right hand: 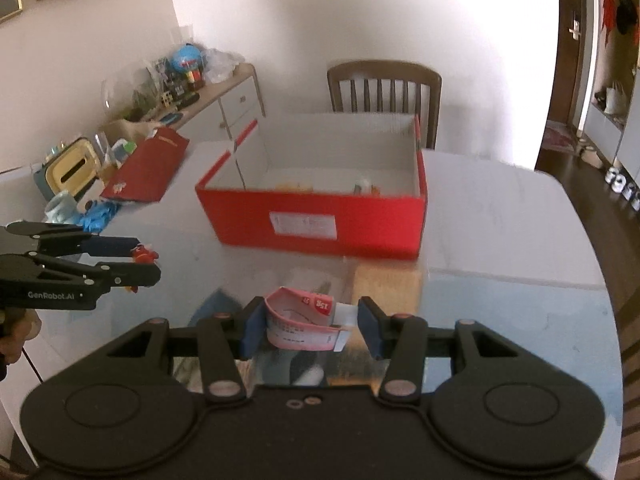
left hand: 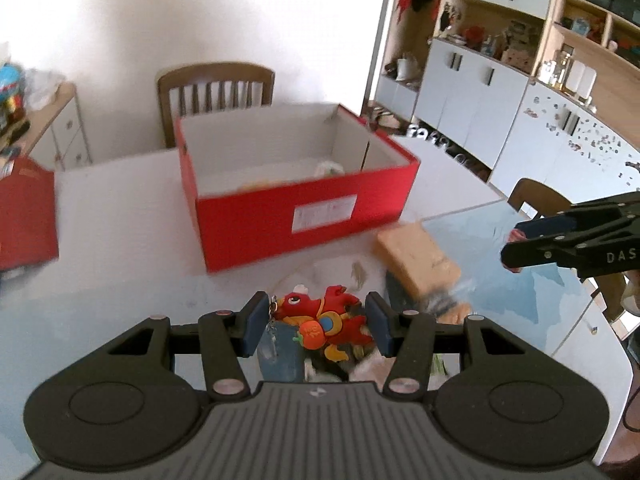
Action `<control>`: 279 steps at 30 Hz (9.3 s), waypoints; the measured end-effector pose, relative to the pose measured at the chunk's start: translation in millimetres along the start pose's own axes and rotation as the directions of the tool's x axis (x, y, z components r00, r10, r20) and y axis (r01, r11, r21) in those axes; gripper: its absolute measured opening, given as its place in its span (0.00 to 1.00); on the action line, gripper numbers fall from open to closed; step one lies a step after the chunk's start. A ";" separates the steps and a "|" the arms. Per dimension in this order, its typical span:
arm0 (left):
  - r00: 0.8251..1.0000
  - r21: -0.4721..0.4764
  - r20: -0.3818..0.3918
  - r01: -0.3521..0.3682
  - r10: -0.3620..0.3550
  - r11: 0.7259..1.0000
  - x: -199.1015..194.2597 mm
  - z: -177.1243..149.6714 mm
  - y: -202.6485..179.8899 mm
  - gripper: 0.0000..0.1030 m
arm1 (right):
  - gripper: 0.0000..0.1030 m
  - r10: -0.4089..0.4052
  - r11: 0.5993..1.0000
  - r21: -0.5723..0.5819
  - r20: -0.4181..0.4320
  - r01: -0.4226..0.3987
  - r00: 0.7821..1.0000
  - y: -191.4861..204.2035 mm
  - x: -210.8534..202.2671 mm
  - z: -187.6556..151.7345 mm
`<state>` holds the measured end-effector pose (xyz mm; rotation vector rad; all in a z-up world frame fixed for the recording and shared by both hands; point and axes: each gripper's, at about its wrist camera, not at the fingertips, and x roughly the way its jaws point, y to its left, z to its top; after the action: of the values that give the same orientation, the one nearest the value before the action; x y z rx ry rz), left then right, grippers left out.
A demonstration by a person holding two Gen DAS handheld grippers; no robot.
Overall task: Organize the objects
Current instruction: 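Lift both held items and carry them over the red box, then lower both items into the red box and open both grippers, then withdraw both grippers back toward the remaining table items, then grasp the cotton-swab bag with the left gripper while the right grasps the white-lidded jar, then lift both held items and carry them over the red box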
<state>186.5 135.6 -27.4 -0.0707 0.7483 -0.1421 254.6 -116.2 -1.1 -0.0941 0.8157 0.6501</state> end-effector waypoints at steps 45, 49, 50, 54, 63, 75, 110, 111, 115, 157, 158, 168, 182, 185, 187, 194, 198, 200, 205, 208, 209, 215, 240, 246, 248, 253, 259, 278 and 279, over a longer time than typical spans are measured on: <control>0.986 0.118 -0.154 -0.050 0.068 0.992 237.4 173.9 61.9 0.51 | 0.47 -0.118 0.991 -0.076 -0.138 0.108 0.983 -3.1 216.0 110.0; 0.979 0.090 -0.193 -0.043 0.060 0.995 256.4 169.5 65.5 0.51 | 0.47 -0.129 0.991 -0.052 -0.158 0.122 0.979 -6.1 223.1 103.3; 0.977 0.085 -0.203 -0.040 0.057 0.996 260.0 167.8 66.1 0.51 | 0.47 -0.128 0.991 -0.043 -0.160 0.123 0.979 -6.3 223.9 102.5; 0.963 0.074 -0.261 -0.046 0.063 0.996 276.8 161.7 69.0 0.51 | 0.47 -0.125 0.992 -0.032 -0.160 0.122 0.979 -5.2 223.8 99.8; 0.932 0.041 -0.356 -0.054 0.064 0.998 298.1 155.7 79.1 0.51 | 0.48 -0.141 0.990 -0.045 -0.162 0.136 0.977 -3.0 222.1 96.2; 0.954 0.018 -0.286 -0.095 0.096 0.995 270.4 166.4 75.1 0.64 | 0.71 -0.102 0.995 -0.002 -0.108 0.102 0.989 -8.8 194.9 107.9; 0.998 0.038 -0.064 -0.025 0.027 0.999 70.8 144.7 -22.1 0.64 | 0.83 -0.007 0.998 -0.059 0.019 0.008 1.000 11.3 23.6 80.4; 0.998 0.037 -0.059 -0.022 0.024 0.999 65.9 140.9 -24.3 0.64 | 0.83 -0.003 0.998 -0.061 0.021 0.005 1.000 11.6 19.8 78.1; 0.999 0.040 -0.045 -0.018 0.020 0.999 47.6 125.0 -33.1 0.64 | 0.85 0.017 0.998 -0.061 0.023 -0.016 1.000 9.6 6.3 70.1; 0.973 -0.143 -0.220 -0.097 0.064 0.985 53.7 -49.4 -67.7 1.00 | 0.97 -0.055 0.987 -0.157 -0.095 0.040 0.994 -2.2 10.6 -94.8; 0.971 -0.154 -0.231 -0.102 0.065 0.983 57.5 -49.9 -67.7 1.00 | 0.97 -0.059 0.986 -0.160 -0.099 0.042 0.993 -1.7 12.4 -96.7; 0.948 -0.131 -0.291 -0.173 0.129 0.976 90.1 -51.5 -71.0 1.00 | 0.95 -0.082 0.984 -0.169 -0.139 0.058 0.987 2.2 33.7 -111.5; 0.955 -0.028 -0.253 -0.165 0.152 0.986 95.9 -64.5 -78.9 1.00 | 0.77 -0.089 0.978 -0.200 -0.163 0.055 0.983 13.0 59.5 -117.5; 0.961 0.012 -0.228 -0.159 0.158 0.987 93.9 -65.5 -83.6 0.99 | 0.73 -0.085 0.978 -0.200 -0.167 0.050 0.982 14.7 62.8 -117.2; 0.963 0.034 -0.213 -0.159 0.162 0.987 92.5 -65.8 -86.4 0.98 | 0.71 -0.083 0.979 -0.199 -0.174 0.047 0.981 15.1 64.7 -116.7; 0.976 0.102 -0.170 -0.120 0.136 0.988 84.8 -68.4 -97.7 0.66 | 0.58 -0.074 0.982 -0.183 -0.188 0.039 0.979 16.2 69.4 -114.7; 0.978 0.105 -0.172 -0.099 0.116 0.990 81.3 -69.1 -102.1 0.49 | 0.52 -0.068 0.983 -0.181 -0.184 0.034 0.981 18.2 70.6 -114.6; 0.979 0.104 -0.177 -0.088 0.106 0.991 80.2 -69.9 -103.3 0.42 | 0.45 -0.066 0.983 -0.182 -0.181 0.033 0.981 19.7 71.4 -114.2; 0.981 0.079 -0.177 -0.068 0.081 0.995 76.4 -71.8 -99.7 0.34 | 0.36 -0.070 0.983 -0.180 -0.169 0.039 0.983 21.1 69.6 -113.8; 0.984 0.052 -0.166 -0.061 0.069 0.997 71.9 -72.3 -95.9 0.31 | 0.36 -0.071 0.984 -0.175 -0.145 0.045 0.987 21.8 64.0 -113.2; 0.985 0.044 -0.162 -0.057 0.063 0.997 70.3 -72.6 -94.5 0.29 | 0.36 -0.072 0.983 -0.175 -0.137 0.047 0.988 22.2 61.8 -112.8; 0.990 0.009 -0.137 -0.031 0.032 0.999 57.1 -72.0 -88.2 0.23 | 0.36 -0.062 0.990 -0.136 -0.105 0.047 0.993 21.7 46.7 -108.3; 0.996 -0.049 -0.052 0.073 -0.075 0.996 4.5 -27.1 -63.8 0.21 | 0.36 -0.029 0.996 -0.081 -0.003 0.028 1.000 37.4 -12.4 -38.4; 0.998 -0.016 -0.016 0.066 -0.066 0.998 0.9 3.1 -47.4 0.20 | 0.36 -0.030 0.993 -0.115 0.028 0.033 0.999 41.1 -8.9 -6.6; 0.998 -0.006 -0.005 0.063 -0.063 0.998 1.4 13.2 -41.2 0.21 | 0.36 -0.031 0.992 -0.119 0.034 0.035 0.999 41.9 -5.4 3.7; 0.999 0.031 0.020 0.045 -0.046 0.998 6.1 41.0 -27.3 0.21 | 0.36 -0.044 0.990 -0.130 0.056 0.051 0.997 43.5 7.6 30.5; 0.999 0.070 0.033 0.039 -0.042 0.997 15.9 76.7 -12.6 0.21 | 0.36 -0.074 0.987 -0.138 0.071 0.083 0.995 41.6 24.9 59.2; 0.999 0.165 0.004 -0.043 0.043 0.985 97.5 145.1 39.0 0.21 | 0.36 -0.184 0.961 -0.193 0.083 0.197 0.979 35.9 102.0 115.8; 0.999 0.174 -0.001 -0.048 0.049 0.984 103.4 147.1 40.7 0.21 | 0.36 -0.191 0.960 -0.194 0.076 0.202 0.979 35.0 107.7 116.8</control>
<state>365.9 161.9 5.9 0.1140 0.7400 -0.1603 364.3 3.4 9.9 -0.3349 0.6739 0.5427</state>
